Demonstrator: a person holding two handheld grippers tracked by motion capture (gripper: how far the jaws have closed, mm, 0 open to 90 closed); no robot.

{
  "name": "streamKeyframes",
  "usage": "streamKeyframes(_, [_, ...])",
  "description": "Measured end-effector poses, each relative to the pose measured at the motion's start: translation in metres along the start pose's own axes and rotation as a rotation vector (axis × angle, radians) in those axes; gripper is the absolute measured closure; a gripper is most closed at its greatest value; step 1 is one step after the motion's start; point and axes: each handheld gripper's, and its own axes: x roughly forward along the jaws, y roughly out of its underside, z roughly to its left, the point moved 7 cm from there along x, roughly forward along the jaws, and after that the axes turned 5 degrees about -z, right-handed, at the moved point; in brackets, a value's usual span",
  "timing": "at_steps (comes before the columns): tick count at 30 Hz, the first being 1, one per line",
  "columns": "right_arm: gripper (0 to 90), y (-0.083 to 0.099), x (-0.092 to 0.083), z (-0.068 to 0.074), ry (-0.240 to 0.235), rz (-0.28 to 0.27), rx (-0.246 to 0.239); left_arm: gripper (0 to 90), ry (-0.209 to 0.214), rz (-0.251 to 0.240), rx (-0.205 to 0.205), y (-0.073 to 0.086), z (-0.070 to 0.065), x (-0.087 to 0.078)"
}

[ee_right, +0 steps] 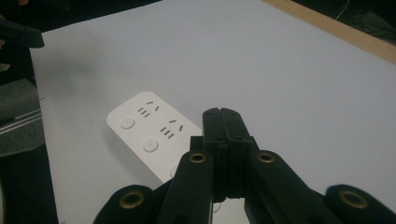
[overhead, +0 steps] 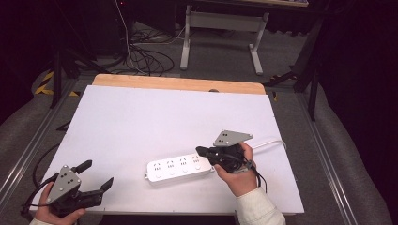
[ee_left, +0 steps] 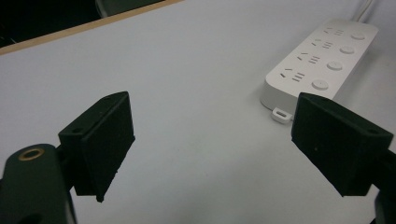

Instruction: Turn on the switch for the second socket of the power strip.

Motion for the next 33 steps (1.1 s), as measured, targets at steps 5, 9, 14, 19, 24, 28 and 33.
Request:
streamKeyframes(5, [90.0,0.009,0.019,0.003,-0.022,0.022,0.022,13.8,0.002,0.003,0.001,0.0,0.0,0.0])
streamKeyframes(9, [90.0,0.015,0.03,0.006,-0.014,0.04,0.014,13.8,0.003,-0.002,-0.01,0.0,0.0,0.0])
streamKeyframes(14, [90.0,0.022,0.039,0.011,-0.006,0.075,-0.004,13.8,0.001,0.0,-0.015,0.001,0.001,0.0])
streamKeyframes(19, [90.0,0.029,0.046,0.015,-0.004,0.108,-0.016,13.8,-0.001,0.003,-0.01,0.001,0.001,0.0])
streamKeyframes(24, [90.0,0.036,0.052,0.018,-0.008,0.136,-0.022,13.8,0.001,0.003,-0.014,0.001,0.001,0.0])
streamKeyframes(28, [90.0,0.04,0.055,0.02,-0.01,0.145,-0.02,13.8,0.004,0.004,-0.014,0.001,0.001,0.0])
streamKeyframes(33, [90.0,0.044,0.059,0.023,-0.013,0.163,-0.022,13.8,0.005,0.005,-0.014,0.001,0.001,0.0])
